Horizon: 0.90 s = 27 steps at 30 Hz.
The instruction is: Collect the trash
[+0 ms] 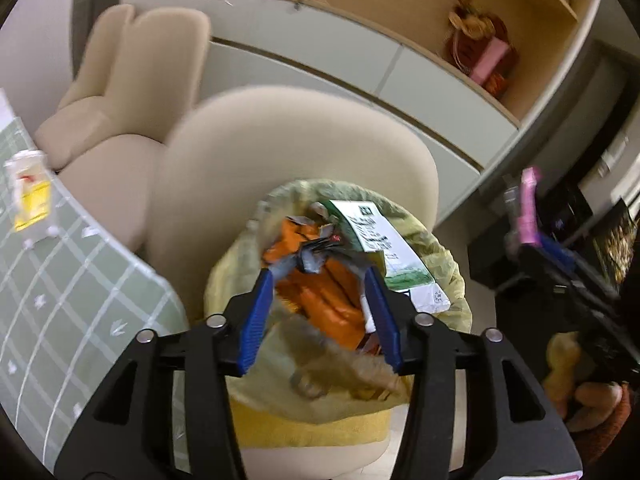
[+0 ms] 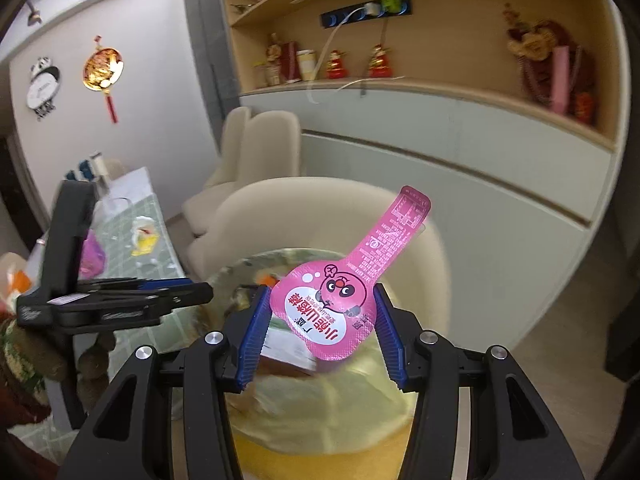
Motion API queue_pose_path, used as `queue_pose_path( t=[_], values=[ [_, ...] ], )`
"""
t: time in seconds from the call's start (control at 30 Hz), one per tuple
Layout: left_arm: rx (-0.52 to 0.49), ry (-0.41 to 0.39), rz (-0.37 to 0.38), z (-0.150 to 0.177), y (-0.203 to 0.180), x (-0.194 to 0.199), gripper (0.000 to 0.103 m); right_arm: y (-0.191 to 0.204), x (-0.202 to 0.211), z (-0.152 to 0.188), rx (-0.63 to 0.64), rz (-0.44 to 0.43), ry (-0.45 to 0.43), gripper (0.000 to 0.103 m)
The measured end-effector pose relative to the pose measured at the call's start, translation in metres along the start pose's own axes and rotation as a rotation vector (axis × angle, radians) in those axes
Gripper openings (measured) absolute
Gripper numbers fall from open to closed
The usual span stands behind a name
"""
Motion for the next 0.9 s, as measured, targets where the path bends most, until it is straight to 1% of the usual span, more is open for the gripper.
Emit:
queue_pose_path(
  t=[0.07, 0.13, 0.2, 0.33, 0.47, 0.57, 0.67, 0.73, 0.8, 0.83, 0.9],
  values=[
    [0.031, -0.029, -0.043, 0.002, 0.011, 0.019, 0.050, 0.014, -0.019, 0.004, 0.000, -0.041, 0.027, 0.048],
    [0.064, -0.042, -0.091, 0.009, 0.022, 0.036, 0.051, 0.027, -0.042, 0.013, 0.018, -0.050, 0.071, 0.048],
    [0.085, -0.045, -0.125, 0.016, 0.029, 0.049, 0.051, 0.033, -0.062, 0.023, 0.025, -0.052, 0.124, 0.048],
    [0.104, -0.068, -0.237, 0.034, 0.047, 0.079, 0.052, 0.034, -0.095, 0.048, 0.015, -0.043, 0.223, 0.048],
    [0.131, -0.069, -0.309, 0.058, 0.066, 0.101, 0.052, 0.032, -0.107, 0.064, 0.026, -0.026, 0.265, 0.048],
    [0.163, -0.054, -0.316, 0.074, 0.073, 0.107, 0.052, 0.030, -0.107, 0.070, 0.005, -0.029, 0.272, 0.048],
    [0.165, -0.061, -0.317, 0.082, 0.078, 0.119, 0.052, 0.028, -0.102, 0.067, -0.021, -0.017, 0.257, 0.048],
    [0.166, -0.076, -0.310, 0.087, 0.082, 0.131, 0.058, 0.028, -0.091, 0.065, -0.040, 0.002, 0.245, 0.048],
    [0.163, -0.088, -0.301, 0.089, 0.084, 0.139, 0.060, 0.033, -0.081, 0.063, -0.030, 0.023, 0.223, 0.050],
    [0.154, -0.098, -0.302, 0.091, 0.086, 0.146, 0.061, 0.038, -0.073, 0.063, -0.015, 0.035, 0.214, 0.053],
    [0.138, -0.106, -0.301, 0.095, 0.089, 0.157, 0.064, 0.045, -0.058, 0.063, -0.018, 0.040, 0.194, 0.053]
  ],
)
Point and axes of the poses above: each gripper's, at about its wrist camera, not at the fingertips, and x roughly against the way its jaws point, y to its left, z to its underside, the point moved 10 cm from there along -x, roughly the way its jaws point, and after that the axes turned 9 degrees about -x, right-handed, at the moved point
